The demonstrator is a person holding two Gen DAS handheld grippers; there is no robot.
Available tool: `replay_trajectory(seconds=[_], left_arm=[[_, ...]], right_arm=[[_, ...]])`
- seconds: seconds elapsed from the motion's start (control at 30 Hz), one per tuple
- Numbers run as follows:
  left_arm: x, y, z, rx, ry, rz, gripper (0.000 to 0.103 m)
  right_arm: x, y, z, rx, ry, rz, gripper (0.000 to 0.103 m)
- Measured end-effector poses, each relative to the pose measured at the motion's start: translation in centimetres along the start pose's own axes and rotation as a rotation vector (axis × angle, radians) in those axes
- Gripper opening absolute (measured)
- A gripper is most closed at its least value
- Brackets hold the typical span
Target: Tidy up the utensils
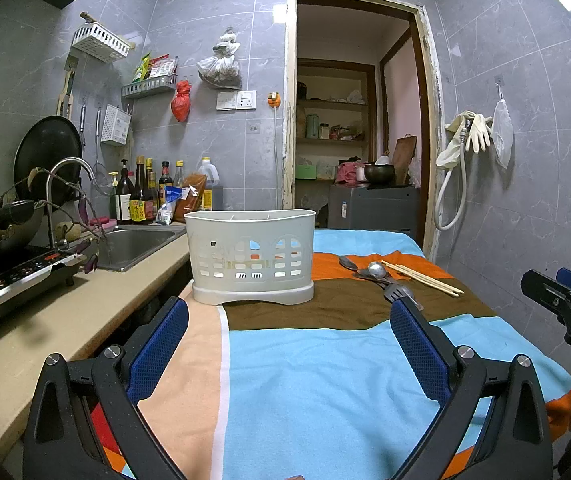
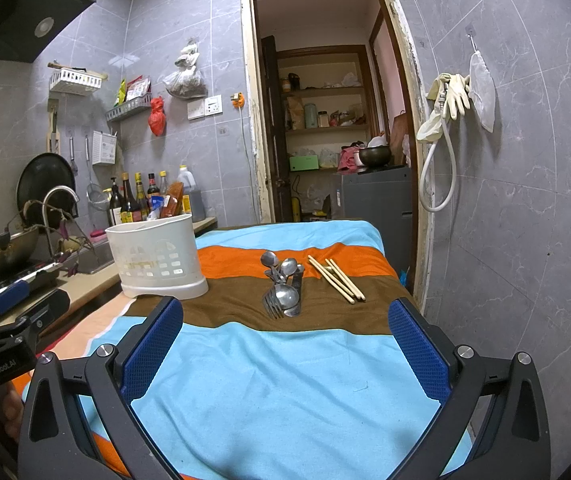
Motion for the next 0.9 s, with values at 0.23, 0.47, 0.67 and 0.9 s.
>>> replay_trajectory(seconds=[0.23,0.47,0.67,0.9], left_arm=[[0.1,0.1,0.0,0.001,0.003,0.000,0.099],[0.7,0.8,0.4,0.007,0.006,0.007,0.099],[1.3,1.4,1.1,0.007,0.026,-0.002,0.099],[1.9,3.8,2.9,-0.027,0.071,-0.005,0.099]], right_arm=[[0.2,0.0,0.1,0.001,-0.003,0.000,0.103],[0.0,0.1,0.5,0.020,-0.035,0.000,0.103],[0.3,0.8,1.6,0.032,-0.059,0.014,0.103],[1.6,2.2,4.7,0.028,-0.144,0.081,0.103]])
Point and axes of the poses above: each gripper's, at about its wrist camera, not at the fingertips, and y roughly the way its jaws point, x to its right, z to its top, the point moved 4 cm from there along y, roughly the way its jaws point
